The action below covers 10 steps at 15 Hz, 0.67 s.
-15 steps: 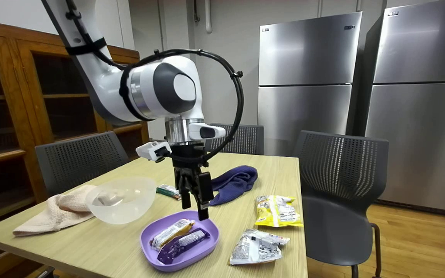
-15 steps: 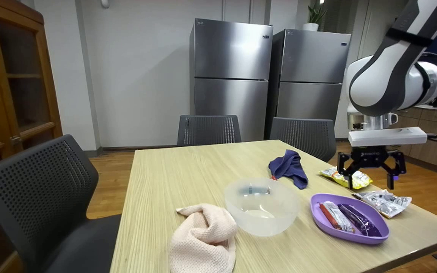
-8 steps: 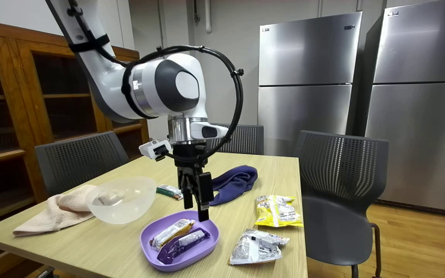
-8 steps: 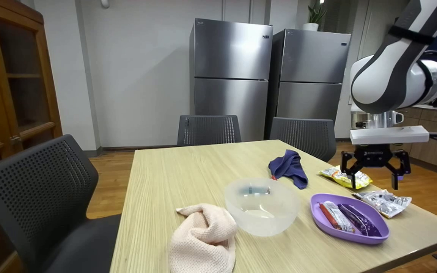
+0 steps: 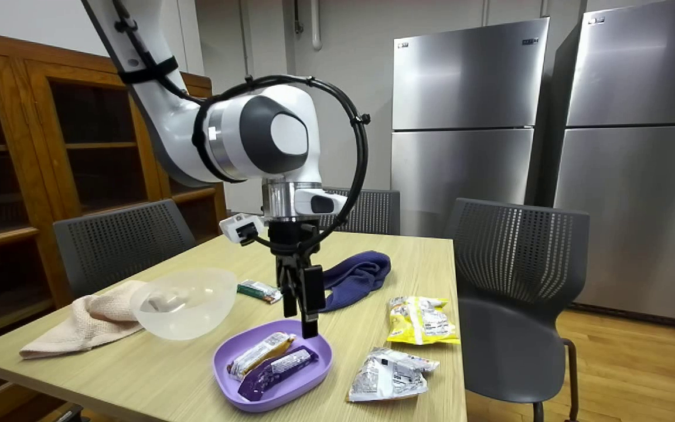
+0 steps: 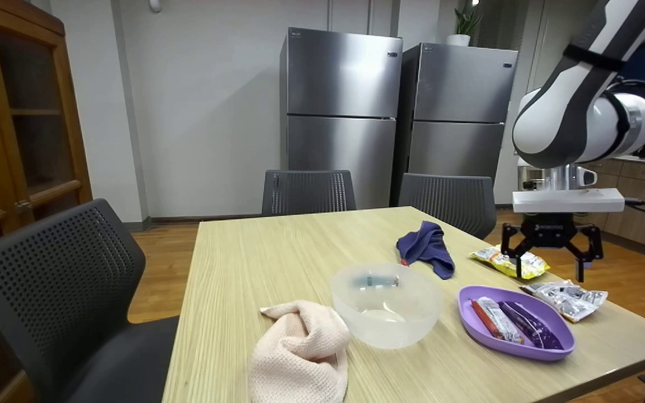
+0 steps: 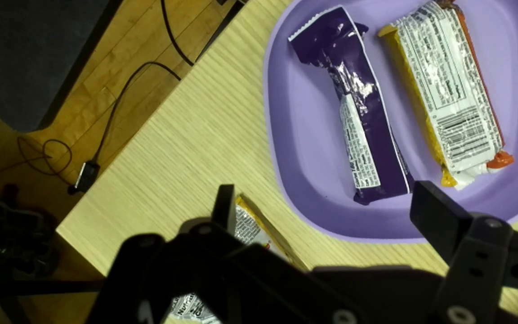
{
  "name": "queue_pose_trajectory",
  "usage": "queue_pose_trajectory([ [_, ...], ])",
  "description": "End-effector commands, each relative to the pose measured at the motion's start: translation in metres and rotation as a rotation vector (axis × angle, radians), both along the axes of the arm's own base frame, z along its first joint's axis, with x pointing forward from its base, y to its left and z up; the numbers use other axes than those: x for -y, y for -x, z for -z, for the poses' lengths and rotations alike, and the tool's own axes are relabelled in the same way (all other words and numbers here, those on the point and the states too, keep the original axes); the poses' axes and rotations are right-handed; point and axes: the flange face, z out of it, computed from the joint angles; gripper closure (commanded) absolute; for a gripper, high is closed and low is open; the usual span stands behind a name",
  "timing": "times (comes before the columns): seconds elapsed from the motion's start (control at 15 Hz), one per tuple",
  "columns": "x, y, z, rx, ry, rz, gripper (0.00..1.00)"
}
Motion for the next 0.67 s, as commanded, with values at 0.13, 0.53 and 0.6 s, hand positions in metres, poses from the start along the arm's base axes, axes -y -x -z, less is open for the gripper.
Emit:
queue_pose_trajectory([
  [0.13,0.056,-0.015,0.006,0.002,-0.048,0.208,0.0],
  [0.53,0.108,-0.018,0.016,0.032,-0.043,0.416,0.0],
  [0.6,0.115,-0.02,0.02,0.038,-0.038,0.442,0.0],
])
